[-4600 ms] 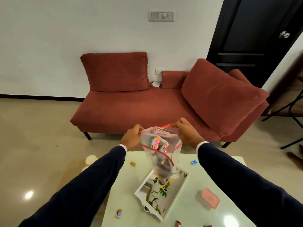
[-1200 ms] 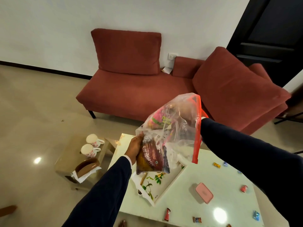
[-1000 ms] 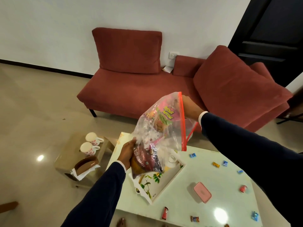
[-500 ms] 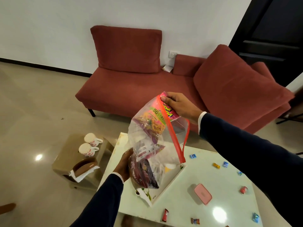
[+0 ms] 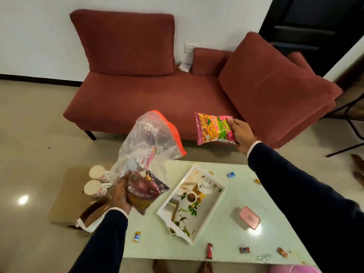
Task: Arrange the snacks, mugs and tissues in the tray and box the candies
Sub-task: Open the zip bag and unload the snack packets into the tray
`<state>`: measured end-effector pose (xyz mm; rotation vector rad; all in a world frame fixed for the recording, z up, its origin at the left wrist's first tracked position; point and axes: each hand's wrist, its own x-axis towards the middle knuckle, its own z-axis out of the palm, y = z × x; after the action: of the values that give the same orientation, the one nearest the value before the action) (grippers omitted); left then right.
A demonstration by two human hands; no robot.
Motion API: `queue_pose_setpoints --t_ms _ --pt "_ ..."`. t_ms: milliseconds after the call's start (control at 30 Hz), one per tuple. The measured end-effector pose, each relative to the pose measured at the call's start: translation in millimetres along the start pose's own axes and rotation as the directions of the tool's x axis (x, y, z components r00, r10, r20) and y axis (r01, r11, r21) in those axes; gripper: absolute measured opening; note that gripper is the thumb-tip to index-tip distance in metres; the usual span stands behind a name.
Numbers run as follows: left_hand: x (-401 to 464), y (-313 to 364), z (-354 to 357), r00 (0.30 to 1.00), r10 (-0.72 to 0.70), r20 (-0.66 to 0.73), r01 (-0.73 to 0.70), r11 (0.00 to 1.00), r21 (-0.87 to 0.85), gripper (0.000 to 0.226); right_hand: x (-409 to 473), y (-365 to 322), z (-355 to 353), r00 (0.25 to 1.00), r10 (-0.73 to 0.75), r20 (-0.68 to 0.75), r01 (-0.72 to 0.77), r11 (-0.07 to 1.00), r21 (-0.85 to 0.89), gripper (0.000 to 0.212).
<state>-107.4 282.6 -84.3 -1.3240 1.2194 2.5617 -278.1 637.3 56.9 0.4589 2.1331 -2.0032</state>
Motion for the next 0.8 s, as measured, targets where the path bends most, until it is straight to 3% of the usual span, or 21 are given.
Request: queue_pose_setpoints --t_ms 133,233,300,400,467,567,667,800 --pt "28 -10 -7 0.999 -0.038 0.013 0.038 0.999 0.022 0.058 29 78 -9 0.997 -0.061 -0.055 0.035 0.92 -0.389 0.024" --pt "57 -38 -6 0.996 -0.089 0.011 0.089 0.996 0.019 0.058 71 145 -10 0.998 -0.062 0.007 0.05 0.717 -0.695 0.021" --pt "73 -59 -8 0.996 -0.086 0.027 0.085 0.995 0.047 0.075 96 189 -8 0.995 -0.054 0.084 0.099 0.599 -0.794 0.02" --pt "96 -91 -16 0.997 -0.071 0.033 0.068 0.994 0.083 0.099 130 248 0 0.985 -0.028 0.17 0.163 0.468 -0.869 0.02" --pt "108 -109 -23 0.995 -0.091 0.043 0.088 0.993 0.074 0.086 148 280 6 0.979 -0.01 0.203 0.187 0.434 -0.881 0.021" --pt "126 -132 -35 0.995 -0.091 0.031 0.09 0.996 0.023 0.039 171 317 15 0.967 0.014 0.254 0.23 0.383 -0.895 0.023" --pt "141 -150 -47 0.993 -0.109 0.036 0.108 0.994 0.017 0.049 191 340 22 0.959 0.022 0.284 0.259 0.348 -0.901 0.025" --pt "153 -164 -53 0.994 -0.103 0.032 0.102 0.995 0.015 0.047 218 352 34 0.958 0.062 0.279 0.234 0.393 -0.889 0.023"
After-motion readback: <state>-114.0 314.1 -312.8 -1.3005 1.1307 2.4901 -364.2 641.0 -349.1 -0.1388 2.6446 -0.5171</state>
